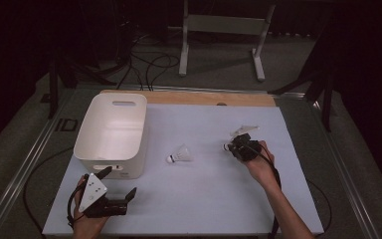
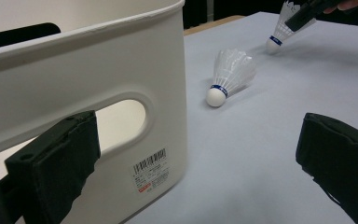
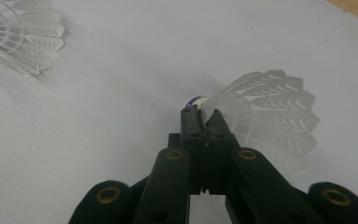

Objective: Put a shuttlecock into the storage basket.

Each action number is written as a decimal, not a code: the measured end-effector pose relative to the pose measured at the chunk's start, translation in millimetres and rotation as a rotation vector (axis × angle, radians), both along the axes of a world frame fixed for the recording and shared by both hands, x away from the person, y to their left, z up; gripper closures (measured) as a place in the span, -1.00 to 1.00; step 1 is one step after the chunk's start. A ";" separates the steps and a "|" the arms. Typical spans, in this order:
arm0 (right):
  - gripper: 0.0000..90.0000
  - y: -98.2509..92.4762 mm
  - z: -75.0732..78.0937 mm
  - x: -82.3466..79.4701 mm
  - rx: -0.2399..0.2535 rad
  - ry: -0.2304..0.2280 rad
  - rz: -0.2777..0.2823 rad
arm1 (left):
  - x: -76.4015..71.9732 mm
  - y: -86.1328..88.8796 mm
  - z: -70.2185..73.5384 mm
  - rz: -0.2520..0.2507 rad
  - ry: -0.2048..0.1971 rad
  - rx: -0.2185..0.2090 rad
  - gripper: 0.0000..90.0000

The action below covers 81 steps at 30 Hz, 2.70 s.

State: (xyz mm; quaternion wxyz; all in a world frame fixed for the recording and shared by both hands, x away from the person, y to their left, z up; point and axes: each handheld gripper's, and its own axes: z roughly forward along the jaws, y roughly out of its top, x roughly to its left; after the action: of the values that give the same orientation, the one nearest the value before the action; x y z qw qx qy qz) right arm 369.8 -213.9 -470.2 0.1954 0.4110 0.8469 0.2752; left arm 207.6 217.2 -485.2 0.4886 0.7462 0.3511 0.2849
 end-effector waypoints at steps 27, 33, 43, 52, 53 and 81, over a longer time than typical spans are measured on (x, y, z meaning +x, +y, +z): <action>0.98 9.7 13.8 -4.6 0.000 -0.023 0.041 | 0.1 -0.5 -0.1 0.000 0.000 -0.001 -0.99; 0.98 11.0 14.2 -5.0 0.000 -0.023 0.046 | -0.1 -0.2 0.1 0.000 -0.004 -0.002 -0.99; 0.98 11.9 16.1 -6.2 0.005 -0.025 0.045 | -0.1 -0.1 0.1 0.000 -0.006 -0.005 -0.99; 0.98 14.1 20.1 -7.6 0.009 -0.033 0.049 | -0.4 -0.3 0.1 0.001 -0.008 -0.005 -0.99; 0.98 14.3 21.2 -7.8 0.008 -0.033 0.048 | -0.3 -0.4 0.1 0.001 -0.008 -0.005 -0.99; 0.98 23.9 38.3 -8.5 0.023 -0.063 0.058 | -1.5 0.4 1.2 0.020 -0.028 -0.018 -0.99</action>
State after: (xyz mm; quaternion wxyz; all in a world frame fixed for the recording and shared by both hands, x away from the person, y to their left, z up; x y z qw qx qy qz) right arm 361.2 -189.9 -431.9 0.2092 0.3796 0.8487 0.3032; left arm 206.1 217.5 -484.0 0.4973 0.7342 0.3542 0.2970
